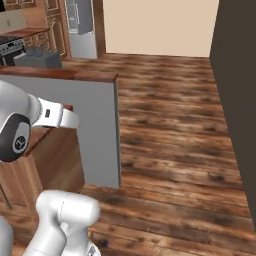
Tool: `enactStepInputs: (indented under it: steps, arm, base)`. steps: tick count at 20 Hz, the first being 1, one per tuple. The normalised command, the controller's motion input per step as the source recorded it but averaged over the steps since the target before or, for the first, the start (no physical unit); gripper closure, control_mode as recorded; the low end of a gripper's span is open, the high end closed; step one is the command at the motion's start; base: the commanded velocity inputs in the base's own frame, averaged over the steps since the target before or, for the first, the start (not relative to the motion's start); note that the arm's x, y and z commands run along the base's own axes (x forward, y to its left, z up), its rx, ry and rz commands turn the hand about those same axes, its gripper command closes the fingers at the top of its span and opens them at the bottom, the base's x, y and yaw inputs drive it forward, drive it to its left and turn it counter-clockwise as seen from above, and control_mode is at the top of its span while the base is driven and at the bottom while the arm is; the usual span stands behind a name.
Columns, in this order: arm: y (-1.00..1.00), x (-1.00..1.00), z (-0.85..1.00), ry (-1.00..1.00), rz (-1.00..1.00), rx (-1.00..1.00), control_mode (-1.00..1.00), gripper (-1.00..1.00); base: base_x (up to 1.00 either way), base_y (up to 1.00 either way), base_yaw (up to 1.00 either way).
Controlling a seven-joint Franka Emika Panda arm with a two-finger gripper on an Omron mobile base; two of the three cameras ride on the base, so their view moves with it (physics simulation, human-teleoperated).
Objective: Gather the avocado and tomato from the fridge and place them on a tray on the dining counter. Then gather the fish and chicken drumstick from the fridge and place them on the other tray.
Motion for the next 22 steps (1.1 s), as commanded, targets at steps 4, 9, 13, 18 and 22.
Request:
enactStepInputs:
  steps: [4, 9, 13, 18, 22]
  arm:
    - [0.0, 0.0, 0.0, 0.0, 0.0, 0.0, 1.0, -1.0]
    - [0.0, 0.0, 0.0, 0.0, 0.0, 0.0, 1.0, -1.0]
    - [0.0, 0.0, 0.0, 0.0, 0.0, 0.0, 1.0, -1.0]
    - [0.0, 0.0, 0.0, 0.0, 0.0, 0.0, 1.0, -1.0]
    - [0.0, 0.0, 0.0, 0.0, 0.0, 0.0, 1.0, -1.0]
  base:
    - [0.94, -1.0, 0.0]
    - [1.0, -0.9, 0.04]
    - [1.0, -0.92, 0.14]
    - [1.0, -0.56, 0.09]
    - [1.0, 0.05, 0.07]
